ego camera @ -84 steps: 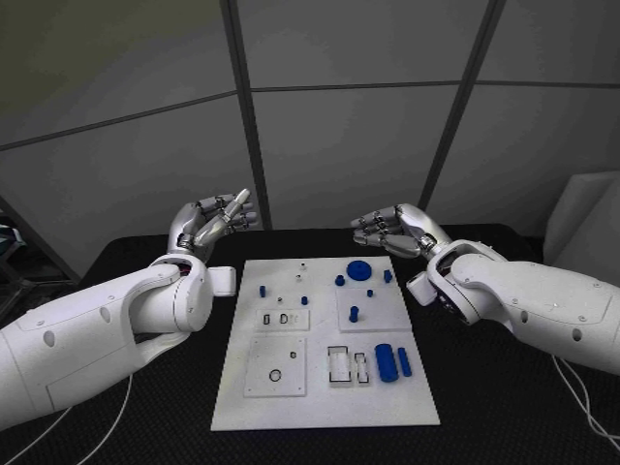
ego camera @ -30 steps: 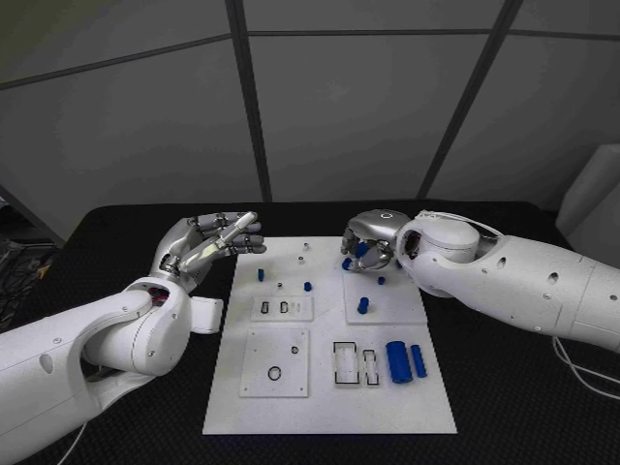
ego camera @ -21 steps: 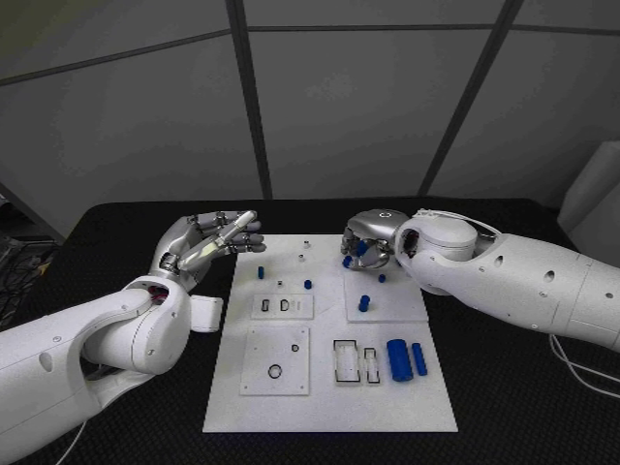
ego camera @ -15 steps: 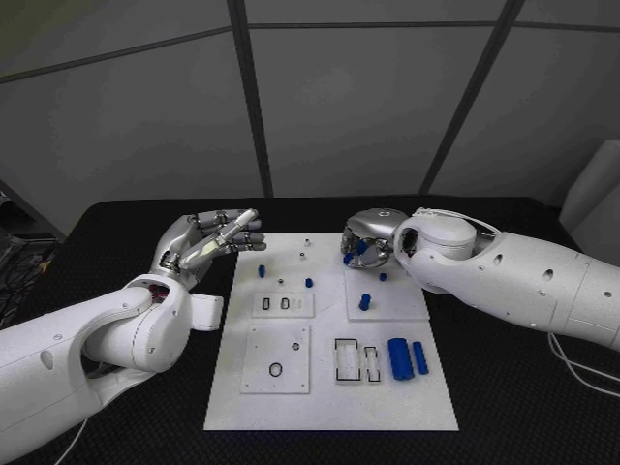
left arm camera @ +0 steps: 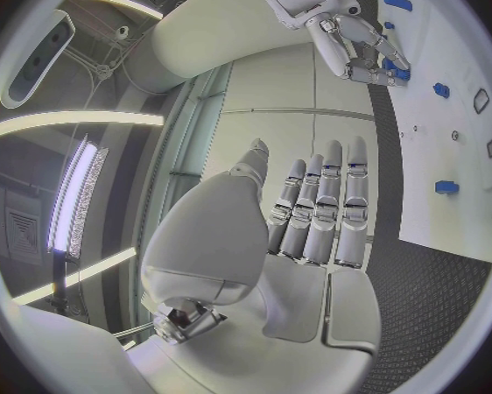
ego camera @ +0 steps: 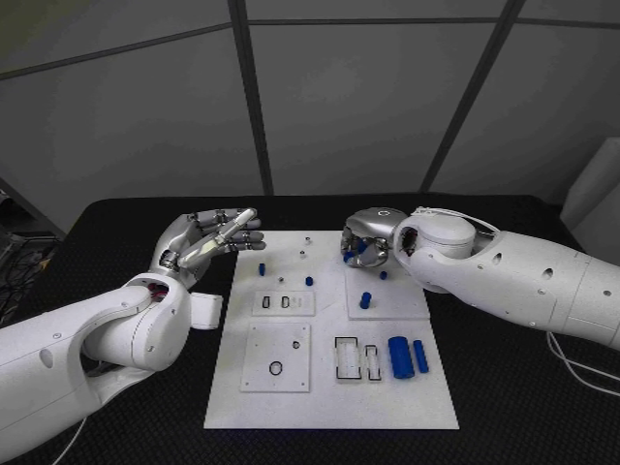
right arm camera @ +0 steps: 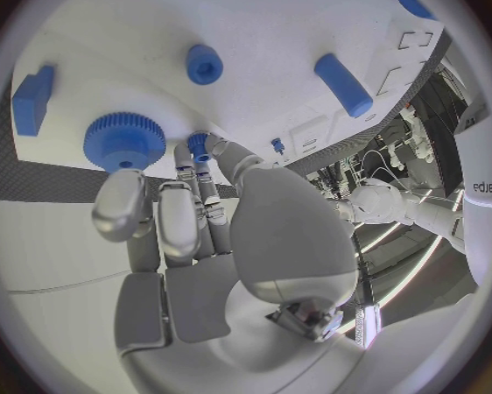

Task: Assemble the parts on the task board

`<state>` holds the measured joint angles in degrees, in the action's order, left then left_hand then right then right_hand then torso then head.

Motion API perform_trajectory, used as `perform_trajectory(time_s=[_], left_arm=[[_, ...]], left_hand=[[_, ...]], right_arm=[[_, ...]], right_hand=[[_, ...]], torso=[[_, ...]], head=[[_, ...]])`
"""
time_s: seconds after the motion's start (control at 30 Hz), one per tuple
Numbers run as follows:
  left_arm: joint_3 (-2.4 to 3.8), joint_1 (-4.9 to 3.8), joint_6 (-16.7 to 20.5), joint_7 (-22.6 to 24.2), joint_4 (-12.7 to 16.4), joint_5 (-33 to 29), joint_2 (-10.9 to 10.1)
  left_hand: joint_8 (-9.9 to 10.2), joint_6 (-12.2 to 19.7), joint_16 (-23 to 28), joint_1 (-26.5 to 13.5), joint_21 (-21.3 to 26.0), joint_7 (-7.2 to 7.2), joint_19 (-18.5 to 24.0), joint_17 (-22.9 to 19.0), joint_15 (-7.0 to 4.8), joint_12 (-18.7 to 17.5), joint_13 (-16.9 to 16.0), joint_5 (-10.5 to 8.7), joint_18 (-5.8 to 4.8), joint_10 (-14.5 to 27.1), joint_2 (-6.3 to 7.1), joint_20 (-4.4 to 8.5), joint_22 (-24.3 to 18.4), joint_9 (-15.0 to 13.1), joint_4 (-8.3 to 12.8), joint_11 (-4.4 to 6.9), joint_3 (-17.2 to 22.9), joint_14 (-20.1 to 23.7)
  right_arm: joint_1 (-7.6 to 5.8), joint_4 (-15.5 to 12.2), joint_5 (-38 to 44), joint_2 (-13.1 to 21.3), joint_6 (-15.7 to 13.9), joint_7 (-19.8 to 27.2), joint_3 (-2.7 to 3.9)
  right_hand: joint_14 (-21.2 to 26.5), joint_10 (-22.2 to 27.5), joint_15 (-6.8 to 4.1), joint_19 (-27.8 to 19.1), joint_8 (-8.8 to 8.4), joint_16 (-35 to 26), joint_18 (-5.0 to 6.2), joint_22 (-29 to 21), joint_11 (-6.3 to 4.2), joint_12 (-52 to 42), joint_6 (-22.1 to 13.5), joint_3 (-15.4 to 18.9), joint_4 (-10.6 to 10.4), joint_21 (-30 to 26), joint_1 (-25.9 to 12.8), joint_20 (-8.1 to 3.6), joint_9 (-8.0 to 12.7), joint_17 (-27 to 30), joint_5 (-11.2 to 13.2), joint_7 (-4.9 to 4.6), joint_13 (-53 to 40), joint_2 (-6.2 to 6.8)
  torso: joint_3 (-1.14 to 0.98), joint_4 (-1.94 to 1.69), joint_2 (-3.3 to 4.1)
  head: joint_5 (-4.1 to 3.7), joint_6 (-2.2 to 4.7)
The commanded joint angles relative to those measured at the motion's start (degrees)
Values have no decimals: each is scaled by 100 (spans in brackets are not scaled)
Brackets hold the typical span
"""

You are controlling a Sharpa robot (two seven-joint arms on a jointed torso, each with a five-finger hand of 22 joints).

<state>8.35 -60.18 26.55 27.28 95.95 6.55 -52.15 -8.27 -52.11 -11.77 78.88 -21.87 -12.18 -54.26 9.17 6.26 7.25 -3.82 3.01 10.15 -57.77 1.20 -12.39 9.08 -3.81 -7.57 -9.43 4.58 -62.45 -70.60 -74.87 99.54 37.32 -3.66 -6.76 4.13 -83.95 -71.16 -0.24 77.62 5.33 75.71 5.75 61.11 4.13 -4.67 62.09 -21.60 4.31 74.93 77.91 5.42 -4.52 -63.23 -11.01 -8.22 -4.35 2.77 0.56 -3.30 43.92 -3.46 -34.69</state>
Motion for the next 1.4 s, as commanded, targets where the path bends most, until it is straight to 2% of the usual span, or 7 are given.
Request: perform_trajectory(time_s=[0.03,0.27,0.5,0.7,0.8,1.07,1.4], left_arm=[[6,-8,-74,-1,0,44,-4],[6,-9,-80,-16,-2,44,-19],[6,-9,-87,-20,-12,44,-34],[6,-9,-93,-26,-18,44,-29],[6,-9,-101,-33,-23,44,-25],[6,-10,-115,-43,-29,44,2],[6,-13,-124,-56,-23,43,33]], left_hand=[[36,-41,21,4,-22,-18,-30,5,27,-33,9,-7,30,-23,-27,-7,-10,6,-2,-5,-22,-2],[45,-38,30,5,-20,-23,-31,8,29,-44,10,-7,29,-20,-34,-7,-12,7,-1,-8,-23,-3],[53,-34,37,3,-18,-27,-31,10,31,-54,10,-8,29,-16,-38,-8,-14,8,0,-12,-28,-4],[53,-34,37,3,-18,-27,-31,10,31,-54,10,-8,29,-16,-38,-8,-14,8,0,-12,-28,-4],[58,-32,42,1,-17,-29,-31,12,32,-60,10,-8,29,-14,-36,-9,-16,8,0,-13,-32,-4],[73,-28,61,-5,-10,-32,-27,16,37,-78,10,-8,27,-9,-36,-12,-22,9,2,-18,-45,1],[80,-27,73,-9,-5,-32,-23,17,41,-88,10,-8,26,-7,-38,-15,-26,9,1,-20,-52,7]], right_arm=[[-12,-14,-42,3,-219,48,3],[-12,-134,-15,54,-687,57,4],[-14,-265,-5,63,-1243,44,7],[-15,-155,-3,-110,-1580,8,7],[-16,-7,-2,-274,-1703,0,8],[-18,308,-1,-606,-1837,-23,7],[-19,691,-1,-909,-1648,-2,5]], right_hand=[[-229,-116,-63,57,52,37,-52,61,-40,-38,108,-94,18,48,120,-11,-34,-12,8,30,-41,-72],[-229,-198,-84,71,62,80,-64,143,-59,-27,182,-202,72,109,195,-35,-54,-53,29,38,-67,-72],[-226,-158,-63,63,9,106,-70,176,-31,42,141,-261,90,141,188,-27,-46,-65,36,8,-67,-13],[-224,-145,-57,55,-6,109,-69,173,-23,60,130,-275,92,142,183,-22,-44,-63,38,1,-65,3],[-222,-138,-51,52,-18,112,-69,178,-17,71,121,-282,88,147,171,-18,-43,-60,44,-7,-64,18],[-216,-126,-43,35,-34,101,-65,158,-8,84,109,-295,84,140,159,-11,-40,-32,41,-18,-63,32],[-211,-98,-30,20,-60,105,-63,152,6,102,88,-316,71,140,134,1,-36,-26,36,-28,-59,52]], torso=[[4,-7,9],[2,5,11],[3,-6,21],[11,-33,32],[11,-32,37],[18,-39,49],[35,-76,69]], head=[[-8,10],[3,52],[-4,99],[-6,126],[11,120],[63,131],[39,129]])
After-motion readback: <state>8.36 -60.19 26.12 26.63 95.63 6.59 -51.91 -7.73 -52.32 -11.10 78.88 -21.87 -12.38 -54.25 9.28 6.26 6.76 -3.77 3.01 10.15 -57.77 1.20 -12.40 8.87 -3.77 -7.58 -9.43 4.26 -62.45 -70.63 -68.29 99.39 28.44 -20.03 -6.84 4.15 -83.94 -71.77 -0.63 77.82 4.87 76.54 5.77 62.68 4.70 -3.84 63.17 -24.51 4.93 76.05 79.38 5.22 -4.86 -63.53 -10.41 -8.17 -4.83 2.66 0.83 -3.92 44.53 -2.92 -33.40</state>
